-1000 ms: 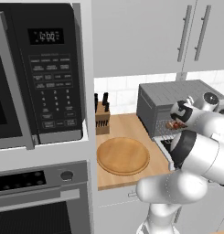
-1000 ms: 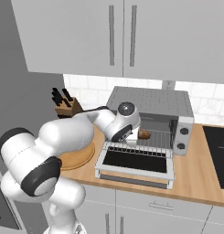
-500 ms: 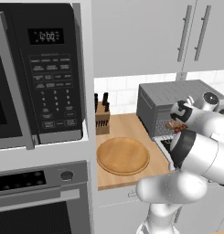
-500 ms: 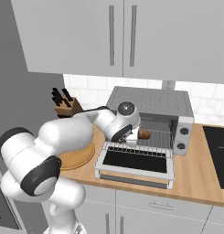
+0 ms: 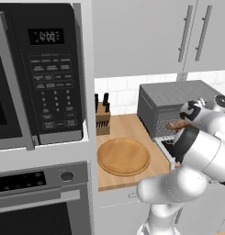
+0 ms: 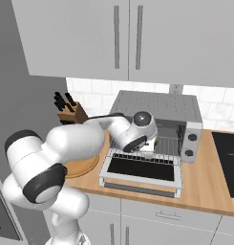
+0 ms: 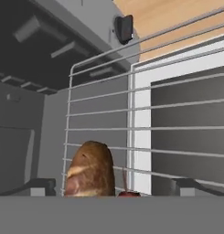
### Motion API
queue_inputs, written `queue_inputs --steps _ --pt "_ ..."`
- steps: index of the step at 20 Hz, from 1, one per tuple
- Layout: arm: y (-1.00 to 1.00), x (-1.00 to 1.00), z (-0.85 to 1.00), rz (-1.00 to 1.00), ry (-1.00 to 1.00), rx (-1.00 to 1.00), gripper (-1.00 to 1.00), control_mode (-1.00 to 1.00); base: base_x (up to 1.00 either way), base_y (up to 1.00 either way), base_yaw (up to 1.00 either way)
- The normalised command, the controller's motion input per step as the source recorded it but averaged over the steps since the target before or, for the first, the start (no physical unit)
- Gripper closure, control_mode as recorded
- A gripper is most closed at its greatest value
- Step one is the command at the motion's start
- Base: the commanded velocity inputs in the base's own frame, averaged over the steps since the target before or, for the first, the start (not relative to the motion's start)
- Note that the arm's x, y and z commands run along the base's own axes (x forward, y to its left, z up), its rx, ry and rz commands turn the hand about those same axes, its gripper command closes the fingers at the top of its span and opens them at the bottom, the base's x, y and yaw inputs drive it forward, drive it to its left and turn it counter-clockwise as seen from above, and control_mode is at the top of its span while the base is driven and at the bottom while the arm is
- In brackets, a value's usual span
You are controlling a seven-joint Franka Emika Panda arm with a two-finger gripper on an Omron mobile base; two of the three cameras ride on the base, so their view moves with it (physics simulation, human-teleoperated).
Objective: Pick up the kebab skewer and baguette bread, and place them inside the toaster oven. Close the toaster oven door and start by setting the timer.
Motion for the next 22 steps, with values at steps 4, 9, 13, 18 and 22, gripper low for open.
queue_inputs --steps 4,9,13,18,22 --pt "-0.19 -0.31 0.00 0.10 -0.04 -0.05 -1.00 -1.00 0.00 0.00 0.00" --pt "-0.13 -0.29 0.00 0.30 -0.13 -0.06 -1.00 -1.00 0.00 0.00 0.00" --pt "0.01 -0.27 0.00 0.33 -0.12 -0.19 -1.00 -1.00 0.00 0.00 0.00" --pt "0.09 -0.43 0.00 0.36 0.00 -0.24 -1.00 -1.00 0.00 0.00 0.00" --pt "0.12 -0.29 0.00 0.34 -0.01 -0.26 -1.00 -1.00 0.00 0.00 0.00"
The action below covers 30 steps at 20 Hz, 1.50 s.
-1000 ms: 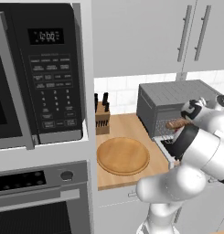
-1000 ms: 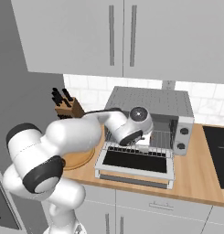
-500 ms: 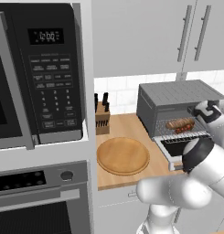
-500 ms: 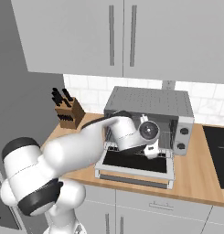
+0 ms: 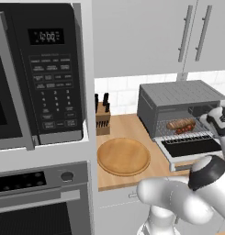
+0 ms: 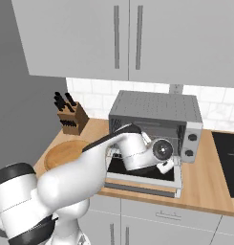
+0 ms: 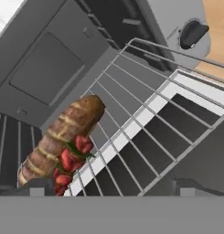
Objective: Pick up the kebab skewer and baguette bread, and place them inside the toaster oven. Close the toaster oven door and start by setting the timer.
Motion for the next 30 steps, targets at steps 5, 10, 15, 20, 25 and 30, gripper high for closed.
queue_inputs --steps 5,10,15,20,25,30 --pt "0.26 -0.05 0.00 0.20 -0.04 -0.27 -1.00 -1.00 0.00 0.00 0.00" --pt "0.28 0.00 0.00 0.09 -0.04 -0.29 -1.00 -1.00 0.00 0.00 0.00" --pt "0.04 0.00 0.00 0.16 0.00 -0.19 -1.00 -1.00 0.00 0.00 0.00" --pt "-0.06 0.00 0.00 0.11 -0.04 -0.05 -1.00 -1.00 0.00 0.00 0.00" --pt "-0.13 0.00 -0.01 0.11 -0.07 -0.03 -1.00 -1.00 0.00 0.00 0.00" --pt "0.23 -0.01 -0.05 0.00 -0.02 -0.13 -1.00 -1.00 0.00 0.00 0.00"
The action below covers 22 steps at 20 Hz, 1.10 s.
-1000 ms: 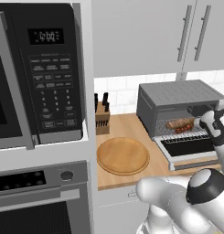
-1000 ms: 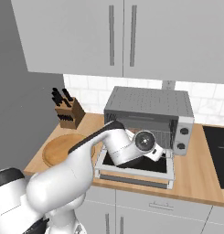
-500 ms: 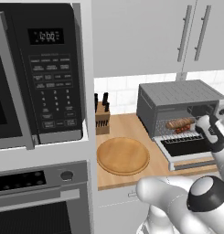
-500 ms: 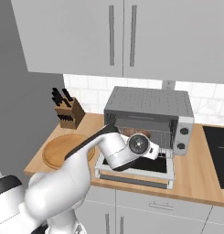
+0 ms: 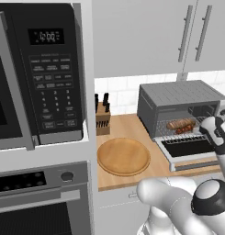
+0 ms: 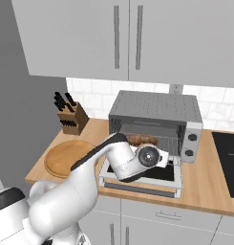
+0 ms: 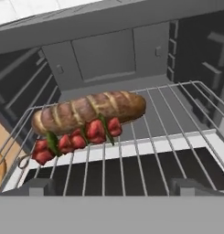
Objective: Pick up the kebab skewer and baguette bread, and place them inside the toaster oven. Close the toaster oven door and start by setting the timer.
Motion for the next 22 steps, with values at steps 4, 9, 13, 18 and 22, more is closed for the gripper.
queue_inputs --steps 4,9,13,18,22 --pt "0.29 0.01 -0.01 -0.05 0.00 -0.08 -1.00 -1.00 0.00 0.00 0.00" --pt "0.29 0.01 -0.06 -0.02 0.00 -0.11 -1.00 -1.00 0.00 0.00 0.00" --pt "0.00 0.00 -0.41 0.00 0.00 -0.10 -1.00 -1.00 0.00 0.00 0.00" --pt "0.00 0.00 -0.20 0.00 0.00 -0.06 -1.00 -1.00 0.00 0.00 0.00" --pt "-0.05 0.00 -0.01 0.00 0.00 0.00 -1.00 -1.00 0.00 0.00 0.00"
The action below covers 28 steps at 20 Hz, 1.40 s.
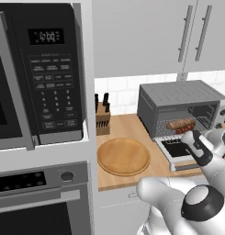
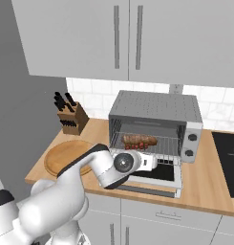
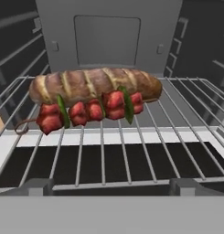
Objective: Pick up the kebab skewer and baguette bread, and place them inside the toaster oven. Close the toaster oven door and start by setting the timer.
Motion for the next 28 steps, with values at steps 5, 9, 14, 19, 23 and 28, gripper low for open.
queue_inputs --steps 5,9,14,19,23,28 --pt "-0.01 0.01 0.00 0.00 0.00 0.00 -1.00 -1.00 0.00 0.00 0.00" --pt "0.00 0.06 0.00 0.00 0.00 0.00 -1.00 -1.00 0.00 0.00 0.00" --pt "0.00 0.10 -0.01 0.00 0.00 0.00 -1.00 -1.00 0.00 0.00 0.00" --pt "0.00 0.01 -0.16 0.00 -0.02 0.00 -1.00 -1.00 0.00 0.00 0.00" --pt "-0.01 -0.05 -0.12 0.00 0.00 0.00 -1.00 -1.00 0.00 0.00 0.00" --pt "-0.13 -0.01 -0.03 0.00 -0.01 0.00 -1.00 -1.00 0.00 0.00 0.00"
